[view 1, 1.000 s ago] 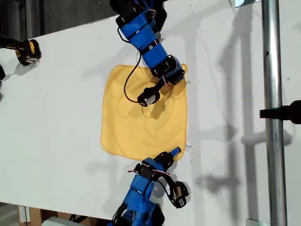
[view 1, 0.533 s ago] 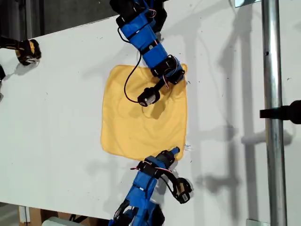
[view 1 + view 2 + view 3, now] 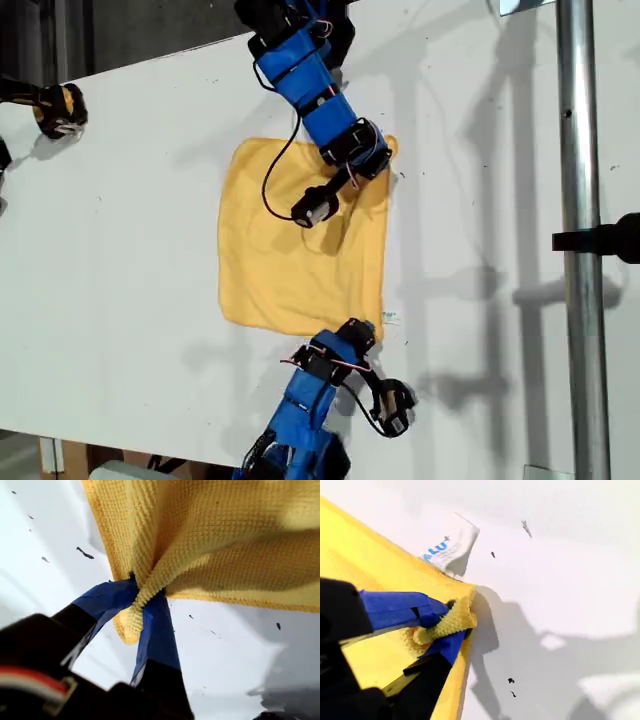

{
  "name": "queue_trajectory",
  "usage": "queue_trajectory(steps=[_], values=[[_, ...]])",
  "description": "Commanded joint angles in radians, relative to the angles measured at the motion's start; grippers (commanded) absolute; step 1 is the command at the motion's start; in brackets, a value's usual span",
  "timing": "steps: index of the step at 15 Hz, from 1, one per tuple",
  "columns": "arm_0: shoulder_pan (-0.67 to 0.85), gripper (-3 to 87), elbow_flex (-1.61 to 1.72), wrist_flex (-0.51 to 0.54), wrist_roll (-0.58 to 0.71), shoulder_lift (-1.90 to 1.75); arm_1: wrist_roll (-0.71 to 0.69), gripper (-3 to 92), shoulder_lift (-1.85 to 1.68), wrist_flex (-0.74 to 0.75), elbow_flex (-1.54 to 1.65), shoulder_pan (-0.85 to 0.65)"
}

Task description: Grasp corners of a towel and fold twice.

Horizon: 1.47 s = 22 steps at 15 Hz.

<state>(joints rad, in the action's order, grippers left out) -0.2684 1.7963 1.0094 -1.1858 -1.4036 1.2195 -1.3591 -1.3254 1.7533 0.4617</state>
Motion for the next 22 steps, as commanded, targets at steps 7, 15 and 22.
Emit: queue_trajectory(steps=[7, 15, 22], values=[[-0.055, -1.5, -0.103, 0.127, 0.091, -0.285, -0.025, -0.1, -0.049, -0.215, -0.304, 0.005], [-0.192, -1.5, -0.169, 0.202, 0.095, -0.512, -0.192, -0.1, -0.1, -0.17, -0.526, 0.1], [0.308, -1.5, 0.075, 0.207, 0.322, -0.684, -0.336, -0.1, -0.528, -0.267, -0.193, -0.42]])
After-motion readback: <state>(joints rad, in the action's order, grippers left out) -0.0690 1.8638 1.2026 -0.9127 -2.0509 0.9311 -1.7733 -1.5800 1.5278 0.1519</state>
